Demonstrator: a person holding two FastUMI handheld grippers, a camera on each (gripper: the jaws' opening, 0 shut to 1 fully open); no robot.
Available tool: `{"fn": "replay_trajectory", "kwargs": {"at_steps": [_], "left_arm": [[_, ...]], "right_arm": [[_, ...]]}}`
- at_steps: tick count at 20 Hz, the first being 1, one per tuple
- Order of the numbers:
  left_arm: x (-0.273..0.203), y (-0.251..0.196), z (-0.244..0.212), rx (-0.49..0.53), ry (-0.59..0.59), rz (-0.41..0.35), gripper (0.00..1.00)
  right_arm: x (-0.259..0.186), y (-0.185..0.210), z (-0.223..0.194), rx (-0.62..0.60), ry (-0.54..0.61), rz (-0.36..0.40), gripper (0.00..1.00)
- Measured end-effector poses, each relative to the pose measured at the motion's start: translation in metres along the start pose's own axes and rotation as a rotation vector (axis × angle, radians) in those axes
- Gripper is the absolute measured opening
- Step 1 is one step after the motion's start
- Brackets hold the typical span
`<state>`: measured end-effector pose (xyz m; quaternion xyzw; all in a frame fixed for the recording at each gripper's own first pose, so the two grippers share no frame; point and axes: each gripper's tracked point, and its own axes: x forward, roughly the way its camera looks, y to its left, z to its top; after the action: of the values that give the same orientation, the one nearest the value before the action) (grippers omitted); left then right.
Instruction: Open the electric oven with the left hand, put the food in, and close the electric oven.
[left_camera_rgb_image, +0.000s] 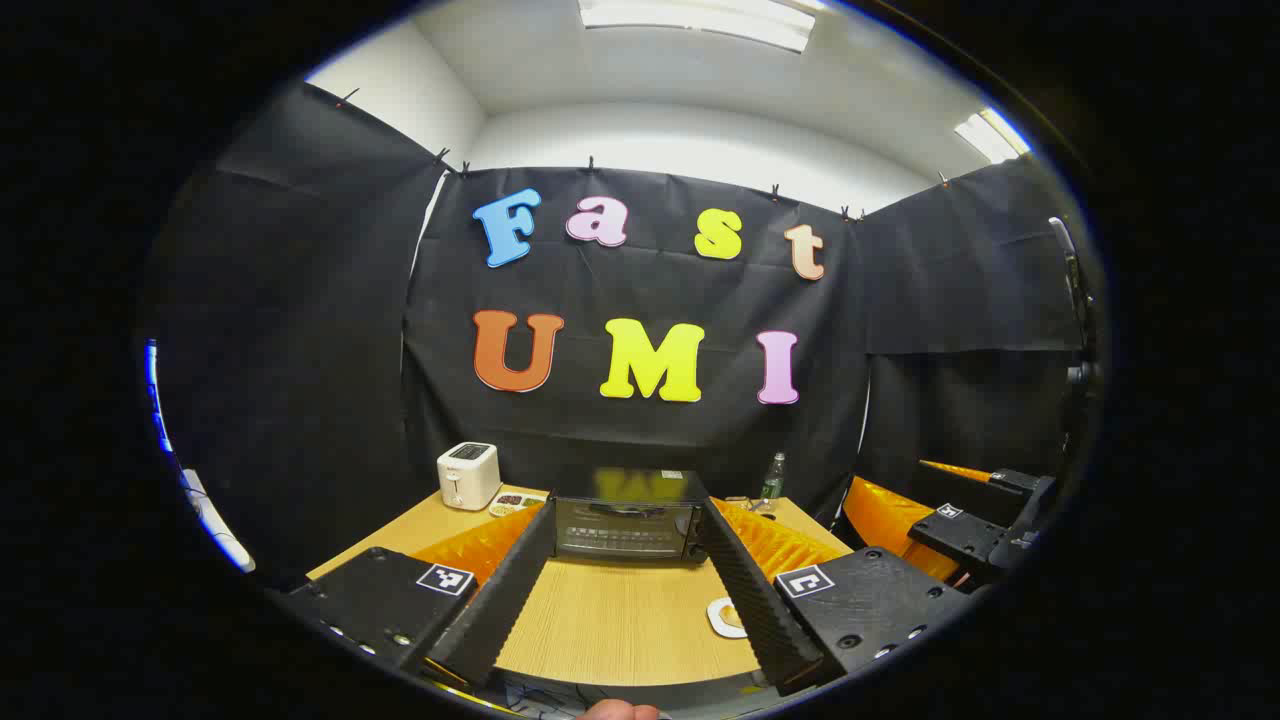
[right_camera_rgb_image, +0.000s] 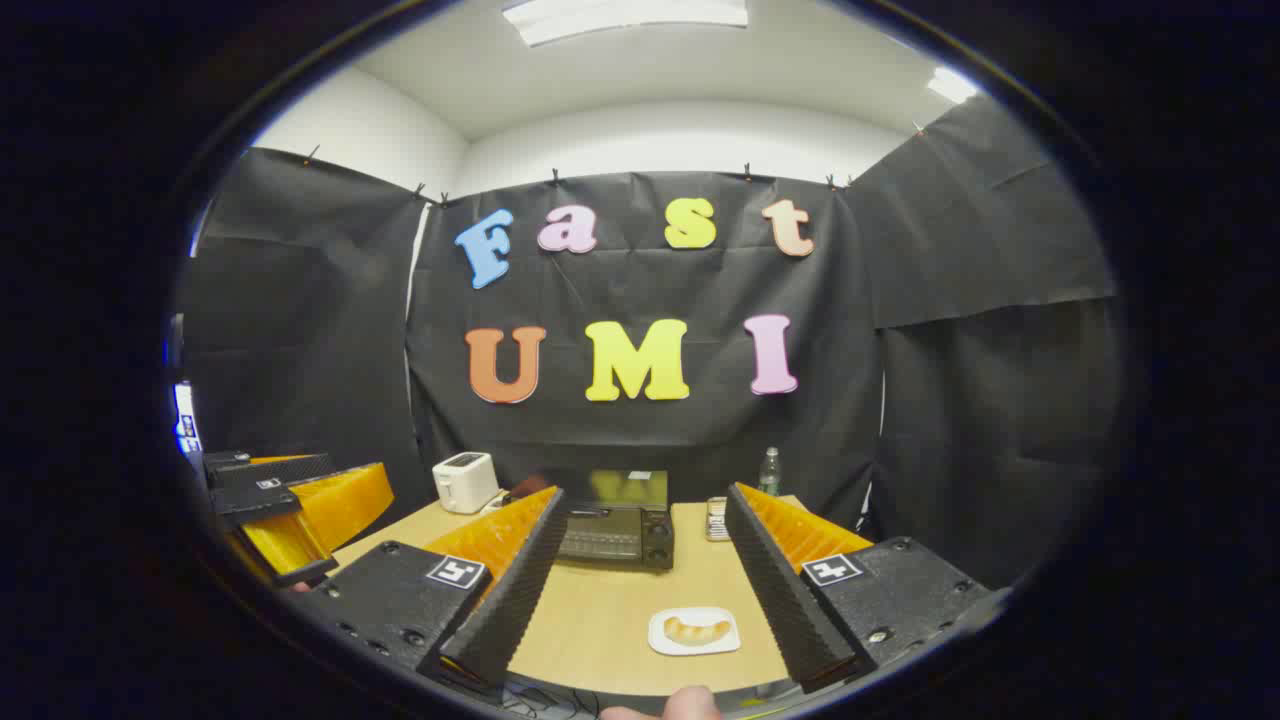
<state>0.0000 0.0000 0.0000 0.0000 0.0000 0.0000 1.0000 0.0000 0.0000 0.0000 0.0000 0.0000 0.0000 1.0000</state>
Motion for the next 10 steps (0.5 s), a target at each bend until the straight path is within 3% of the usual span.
{"fn": "replay_trajectory", "kwargs": {"at_steps": [10], "left_arm": [[0.0048, 0.0012, -0.0079, 0.000, 0.009, 0.011, 0.94]], "right_arm": [[0.0082, 0.0102, 0.0010, -0.001, -0.001, 0.002, 0.97]]}}
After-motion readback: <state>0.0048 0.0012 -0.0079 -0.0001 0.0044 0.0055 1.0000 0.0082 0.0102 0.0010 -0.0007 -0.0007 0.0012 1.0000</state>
